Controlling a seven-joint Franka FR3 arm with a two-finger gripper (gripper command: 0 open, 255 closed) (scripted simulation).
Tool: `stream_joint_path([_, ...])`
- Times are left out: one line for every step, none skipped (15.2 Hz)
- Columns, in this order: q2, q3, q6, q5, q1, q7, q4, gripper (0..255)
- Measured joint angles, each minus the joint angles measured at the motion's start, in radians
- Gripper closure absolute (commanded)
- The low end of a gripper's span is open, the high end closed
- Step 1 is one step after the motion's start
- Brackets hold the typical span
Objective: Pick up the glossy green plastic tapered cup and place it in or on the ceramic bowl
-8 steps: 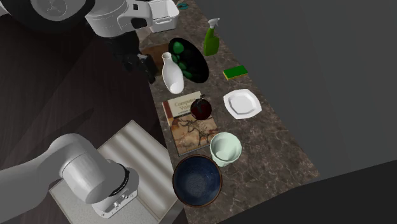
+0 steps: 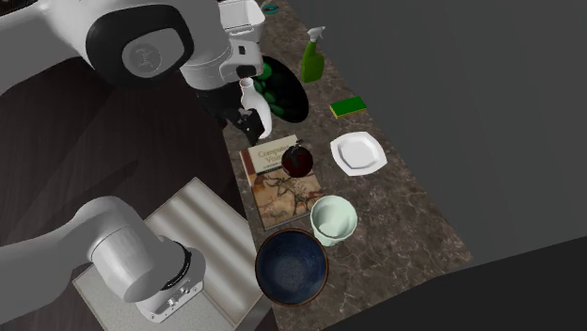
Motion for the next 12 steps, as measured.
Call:
stream_joint_path([0.003, -0.012, 0.023, -0.014, -0.008, -0.01, -0.02, 0])
stream_joint_path([0.013, -0.018, 0.048, -0.025, -0.015, -0.014, -0.036, 0])
stream_joint_path([0.02, -0.032, 0.079, -0.041, -0.024, -0.024, -0.061, 0])
stream_joint_path([0.03, -0.044, 0.1, -0.055, -0.033, -0.034, -0.071, 0])
stream_joint_path([0.05, -0.06, 0.134, -0.071, -0.043, -0.045, -0.086, 0])
stream_joint_path([0.065, -0.07, 0.158, -0.084, -0.051, -0.051, -0.095, 0])
stream_joint_path([0.086, -0.082, 0.189, -0.098, -0.059, -0.059, -0.104, 0])
stream_joint_path([0.105, -0.094, 0.212, -0.111, -0.068, -0.067, -0.108, 0])
stream_joint_path([0.11, -0.107, 0.24, -0.127, -0.079, -0.075, -0.129, 0])
stream_joint_path([0.139, -0.12, 0.275, -0.141, -0.088, -0.081, -0.134, 0])
stream_joint_path([0.164, -0.129, 0.306, -0.152, -0.095, -0.084, -0.139, 0])
stream_joint_path([0.181, -0.142, 0.337, -0.167, -0.105, -0.091, -0.152, 0])
